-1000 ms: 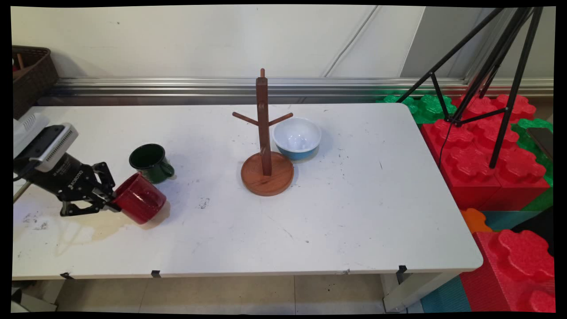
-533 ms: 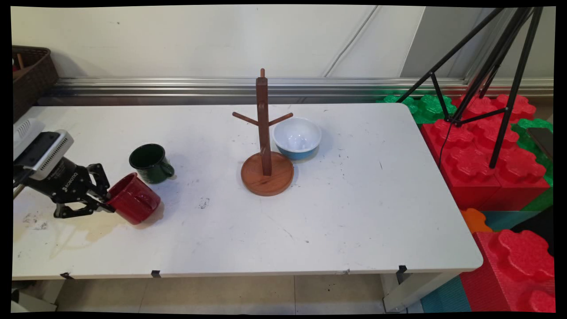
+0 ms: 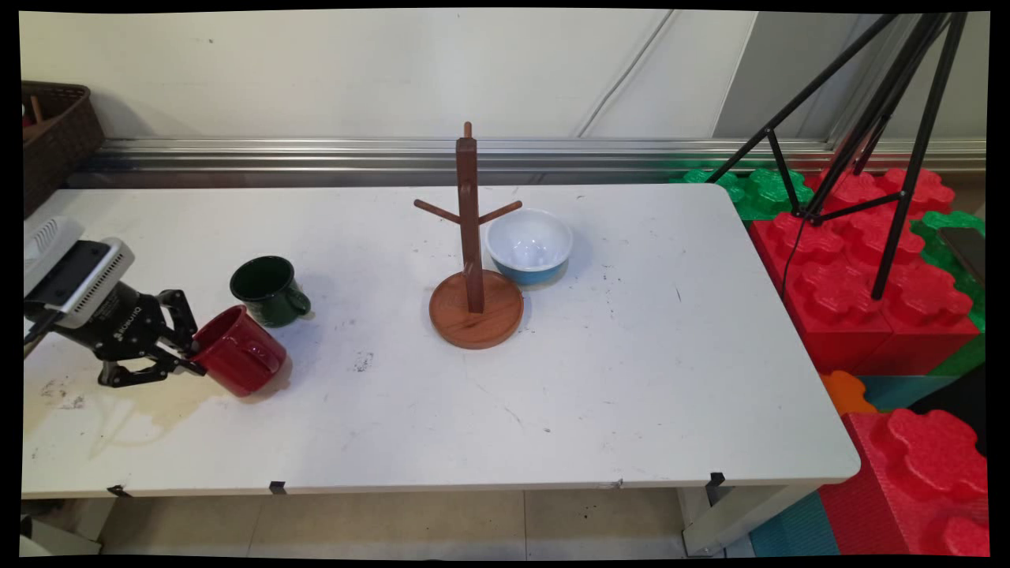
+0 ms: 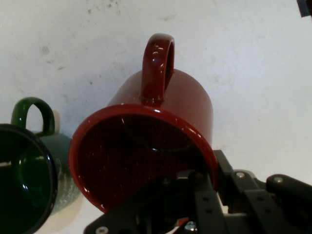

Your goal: Place the picked object on the table

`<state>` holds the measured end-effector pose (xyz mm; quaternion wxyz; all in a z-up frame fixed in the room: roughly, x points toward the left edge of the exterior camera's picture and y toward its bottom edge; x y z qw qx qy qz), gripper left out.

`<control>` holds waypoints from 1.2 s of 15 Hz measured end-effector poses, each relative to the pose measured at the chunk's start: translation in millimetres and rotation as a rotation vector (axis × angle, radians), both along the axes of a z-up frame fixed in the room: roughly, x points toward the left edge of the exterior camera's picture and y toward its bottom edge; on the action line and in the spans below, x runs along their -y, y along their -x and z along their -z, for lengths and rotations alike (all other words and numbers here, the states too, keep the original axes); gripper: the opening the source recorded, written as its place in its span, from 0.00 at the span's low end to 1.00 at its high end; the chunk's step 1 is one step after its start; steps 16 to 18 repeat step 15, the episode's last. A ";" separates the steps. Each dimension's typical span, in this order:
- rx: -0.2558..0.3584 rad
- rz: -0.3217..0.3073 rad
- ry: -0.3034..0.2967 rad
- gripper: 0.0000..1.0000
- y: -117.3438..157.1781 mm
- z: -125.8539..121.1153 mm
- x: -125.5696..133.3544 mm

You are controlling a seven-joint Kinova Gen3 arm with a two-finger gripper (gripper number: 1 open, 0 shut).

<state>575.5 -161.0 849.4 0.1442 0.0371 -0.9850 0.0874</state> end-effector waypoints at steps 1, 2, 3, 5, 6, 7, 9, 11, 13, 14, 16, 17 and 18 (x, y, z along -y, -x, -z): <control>0.003 0.006 0.004 0.00 1.3 0.4 0.7; 0.005 0.009 0.006 0.00 2.1 0.6 1.2; 0.008 0.013 0.010 0.00 3.3 1.0 1.8; 0.011 0.019 0.014 0.00 5.2 1.9 2.9; 0.012 0.022 0.014 1.00 5.9 2.3 3.4; 0.014 0.026 0.016 1.00 7.0 3.0 4.0; 0.017 0.030 0.018 1.00 8.1 3.8 4.9; 0.022 0.035 0.021 1.00 9.1 4.7 6.0; 0.026 0.039 0.024 1.00 9.9 5.4 7.4; 0.028 0.040 0.025 1.00 10.1 5.6 7.9; 0.029 0.040 0.027 1.00 10.2 5.7 8.4; 0.029 0.040 0.027 1.00 10.2 5.7 8.4; 0.029 0.040 0.027 1.00 10.2 5.7 8.4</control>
